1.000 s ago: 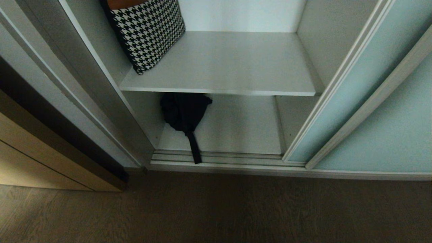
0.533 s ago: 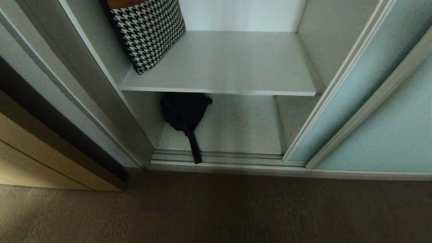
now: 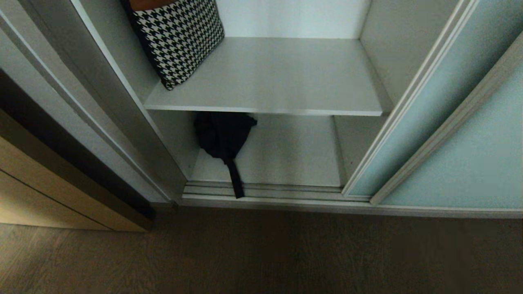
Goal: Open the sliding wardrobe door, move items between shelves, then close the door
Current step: Close the door
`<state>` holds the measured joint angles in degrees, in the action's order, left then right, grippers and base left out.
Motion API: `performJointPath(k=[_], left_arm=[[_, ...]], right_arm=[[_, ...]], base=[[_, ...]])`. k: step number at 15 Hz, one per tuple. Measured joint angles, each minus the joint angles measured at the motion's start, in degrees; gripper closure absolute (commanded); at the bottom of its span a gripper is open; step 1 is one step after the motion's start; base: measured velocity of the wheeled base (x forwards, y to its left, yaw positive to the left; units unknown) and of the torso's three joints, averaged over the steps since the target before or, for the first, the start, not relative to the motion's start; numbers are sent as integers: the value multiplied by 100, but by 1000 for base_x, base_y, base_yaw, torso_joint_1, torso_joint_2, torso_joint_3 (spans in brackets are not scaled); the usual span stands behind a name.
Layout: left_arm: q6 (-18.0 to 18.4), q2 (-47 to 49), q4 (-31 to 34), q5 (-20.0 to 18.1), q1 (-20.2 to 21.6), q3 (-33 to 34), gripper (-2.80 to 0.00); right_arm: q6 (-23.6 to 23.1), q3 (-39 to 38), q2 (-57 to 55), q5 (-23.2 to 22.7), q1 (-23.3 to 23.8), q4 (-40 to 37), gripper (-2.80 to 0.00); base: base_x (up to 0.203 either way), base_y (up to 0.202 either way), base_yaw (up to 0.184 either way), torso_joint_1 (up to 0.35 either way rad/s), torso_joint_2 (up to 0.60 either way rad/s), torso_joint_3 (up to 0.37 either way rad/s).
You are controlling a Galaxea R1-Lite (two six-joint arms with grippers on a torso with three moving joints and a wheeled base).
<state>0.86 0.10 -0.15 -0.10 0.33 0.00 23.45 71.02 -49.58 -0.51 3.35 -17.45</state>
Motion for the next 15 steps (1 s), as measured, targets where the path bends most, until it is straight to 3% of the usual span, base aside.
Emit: performJointPath(k=[4,7,10,15], left_arm=[[2,0,-1,0,0,0,0],[2,0,-1,0,0,0,0],[2,0,-1,0,0,0,0],[3,0,-2,0,0,0,0]], right_arm=[[-24,372,-140,230,851,-289,0],[-16,571,-235,171,1194,-598,0],[-28,523,-339,-761,1706,-459,0],[75,14,-827,-2938,2578,406,0]], base=[[0,0,0,0,0,0],[0,0,0,0,0,0],[0,0,0,0,0,0],[0,0,0,0,0,0]])
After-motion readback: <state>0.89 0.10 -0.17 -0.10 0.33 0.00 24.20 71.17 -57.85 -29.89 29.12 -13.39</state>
